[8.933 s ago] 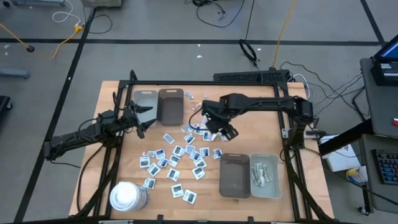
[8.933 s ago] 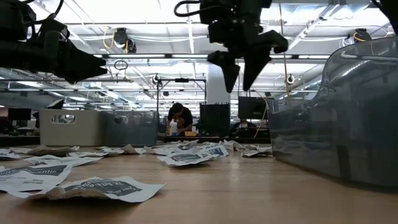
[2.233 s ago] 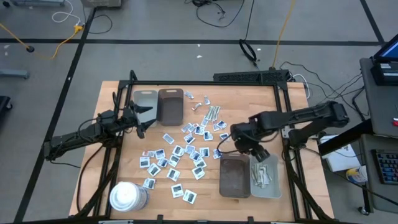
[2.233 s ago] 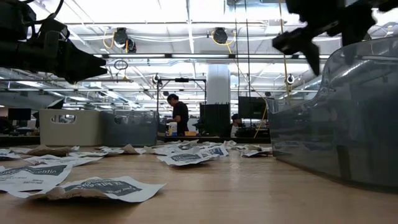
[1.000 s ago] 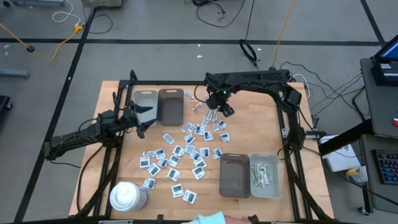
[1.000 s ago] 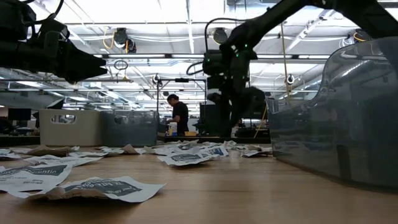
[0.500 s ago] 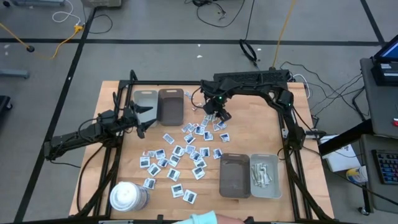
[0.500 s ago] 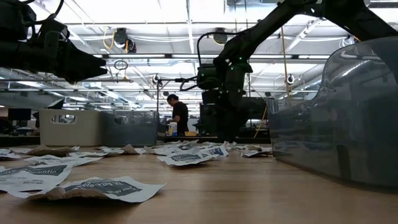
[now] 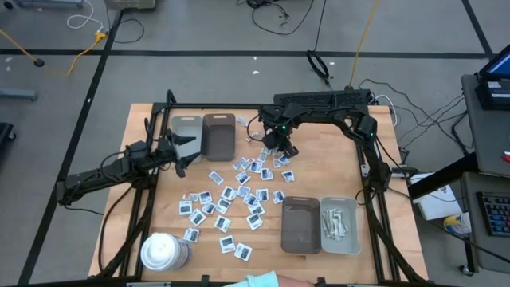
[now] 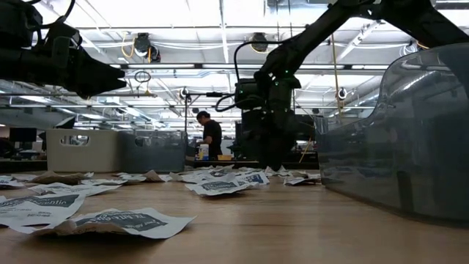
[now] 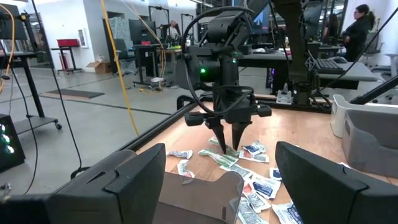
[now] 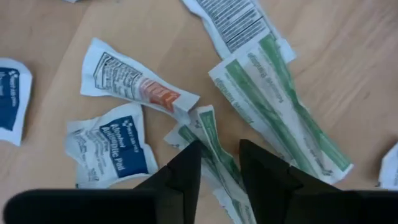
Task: Pick & Place First Aid Supplies
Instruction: Put the white bandage pack into the bottom gray bin
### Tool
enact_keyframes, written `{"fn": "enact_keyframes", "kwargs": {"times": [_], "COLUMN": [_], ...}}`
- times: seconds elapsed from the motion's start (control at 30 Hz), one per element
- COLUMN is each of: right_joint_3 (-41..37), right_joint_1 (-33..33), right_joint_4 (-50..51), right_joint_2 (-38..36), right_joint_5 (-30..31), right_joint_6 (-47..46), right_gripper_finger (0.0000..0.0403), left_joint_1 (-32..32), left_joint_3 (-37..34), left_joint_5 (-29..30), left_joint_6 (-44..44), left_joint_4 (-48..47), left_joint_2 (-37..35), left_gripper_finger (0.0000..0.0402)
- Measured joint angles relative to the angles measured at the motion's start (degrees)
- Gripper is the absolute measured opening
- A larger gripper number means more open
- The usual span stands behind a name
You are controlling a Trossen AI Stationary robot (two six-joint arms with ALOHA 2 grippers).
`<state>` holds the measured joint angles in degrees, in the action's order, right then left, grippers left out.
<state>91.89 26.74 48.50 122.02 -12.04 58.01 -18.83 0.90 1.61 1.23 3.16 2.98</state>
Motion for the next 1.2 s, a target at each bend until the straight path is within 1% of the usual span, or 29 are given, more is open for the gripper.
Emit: {"fn": "enact_keyframes", "kwargs": {"times": [0.07, 0.13, 0.3, 0.53, 0.6, 0.73, 0.8, 0.93, 1.03, 1.2], "right_joint_3": [-0.7, -1.0, -1.1, -1.3, -1.3, -0.1, 0.3, 0.6, 0.6, 0.6], "right_joint_1": [-0.1, -0.2, -0.6, -0.6, -0.6, -0.6, -0.7, -1.0, -1.1, -1.4], "right_joint_4": [-0.2, -0.3, -0.3, 0.6, 1.3, 2.7, 3.9, 5.8, 8.1, 12.3], "right_joint_2": [-0.1, -0.2, -0.2, -1.9, -3.2, -6.2, -7.4, -10.2, -11.8, -14.2], "right_joint_5": [0.1, 1.5, 4.4, 5.3, 5.4, 5.8, 8.0, 10.9, 10.7, 10.8], "right_joint_6": [0.1, 0.1, 0.2, -0.5, -3.2, -12.2, -17.8, -31.5, -41.5, -60.8], "right_gripper_finger": [0.0086, 0.0070, 0.0011, 0.0002, 0.0002, 0.0001, 0.0001, 0.0001, 0.0001, 0.0001], "left_joint_1": [0.0, 0.0, 0.0, 0.0, 0.0, 0.0, 0.0, 0.0, 0.0, 0.0], "left_joint_3": [0.0, 0.0, 0.0, 0.0, 0.0, 0.0, 0.0, 0.0, 0.0, 0.0], "left_joint_5": [0.0, 0.0, 0.0, 0.0, 0.0, 0.0, 0.0, 0.0, 0.0, 0.0], "left_joint_6": [0.0, 0.0, 0.0, 0.0, 0.0, 0.0, 0.0, 0.0, 0.0, 0.0], "left_joint_4": [0.0, 0.0, 0.0, 0.0, 0.0, 0.0, 0.0, 0.0, 0.0, 0.0], "left_joint_2": [0.0, 0.0, 0.0, 0.0, 0.0, 0.0, 0.0, 0.0, 0.0, 0.0], "left_gripper_finger": [0.0306, 0.0306, 0.0305, 0.0305, 0.0306, 0.0306, 0.0306, 0.0306, 0.0306, 0.0306]}}
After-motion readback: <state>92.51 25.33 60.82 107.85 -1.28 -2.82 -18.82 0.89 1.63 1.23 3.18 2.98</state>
